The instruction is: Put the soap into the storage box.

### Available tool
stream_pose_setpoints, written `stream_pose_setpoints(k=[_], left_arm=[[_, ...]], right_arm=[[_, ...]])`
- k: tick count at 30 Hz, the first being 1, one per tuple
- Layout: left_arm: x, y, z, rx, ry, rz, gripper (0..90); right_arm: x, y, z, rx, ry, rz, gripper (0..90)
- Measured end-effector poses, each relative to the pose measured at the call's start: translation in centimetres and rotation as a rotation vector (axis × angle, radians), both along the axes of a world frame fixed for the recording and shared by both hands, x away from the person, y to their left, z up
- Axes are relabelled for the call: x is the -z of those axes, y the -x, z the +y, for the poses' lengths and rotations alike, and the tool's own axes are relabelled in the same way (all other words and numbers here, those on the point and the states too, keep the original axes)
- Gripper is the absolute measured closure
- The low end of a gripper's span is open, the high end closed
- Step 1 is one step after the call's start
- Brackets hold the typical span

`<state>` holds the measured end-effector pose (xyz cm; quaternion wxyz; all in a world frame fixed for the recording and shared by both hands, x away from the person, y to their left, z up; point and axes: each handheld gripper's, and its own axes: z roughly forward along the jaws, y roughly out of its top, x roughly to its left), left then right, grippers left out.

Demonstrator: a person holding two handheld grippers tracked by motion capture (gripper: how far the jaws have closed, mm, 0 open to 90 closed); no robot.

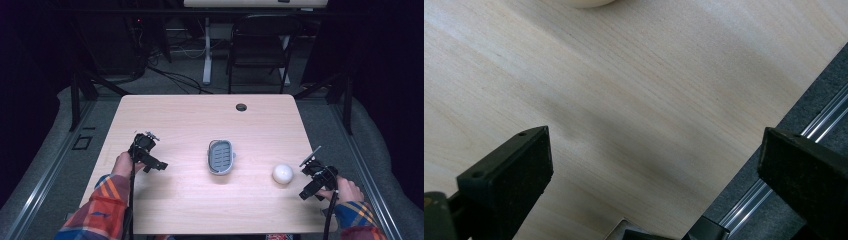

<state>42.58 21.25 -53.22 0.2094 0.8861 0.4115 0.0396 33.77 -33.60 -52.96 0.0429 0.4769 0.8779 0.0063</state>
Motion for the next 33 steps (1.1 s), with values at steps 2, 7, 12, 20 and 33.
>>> stream_pose_setpoints(k=[2, 7, 12, 20, 33], left_arm=[[0.0, 0.0, 0.0, -0.001, 0.002, 0.002, 0.0], [0.0, 0.0, -0.1, 0.000, 0.002, 0.002, 0.0], [0.0, 0.1, 0.1, -0.003, 0.001, 0.003, 0.0], [0.0, 0.1, 0.0, 0.002, -0.001, 0.005, 0.0], [0.0, 0.0, 0.0, 0.006, -0.002, 0.004, 0.0]], right_arm=[[0.0, 0.0, 0.0, 0.000, 0.000, 0.001, 1.0], [0.0, 0.0, 0.1, -0.005, 0.001, 0.003, 1.0], [-0.1, -0.2, 0.2, -0.006, -0.004, 0.007, 1.0], [-0.2, -0.1, 0.2, 0.004, -0.022, 0.005, 0.7], [-1.0, -0.5, 1.0, -0.025, -0.013, -0.009, 2.0]])
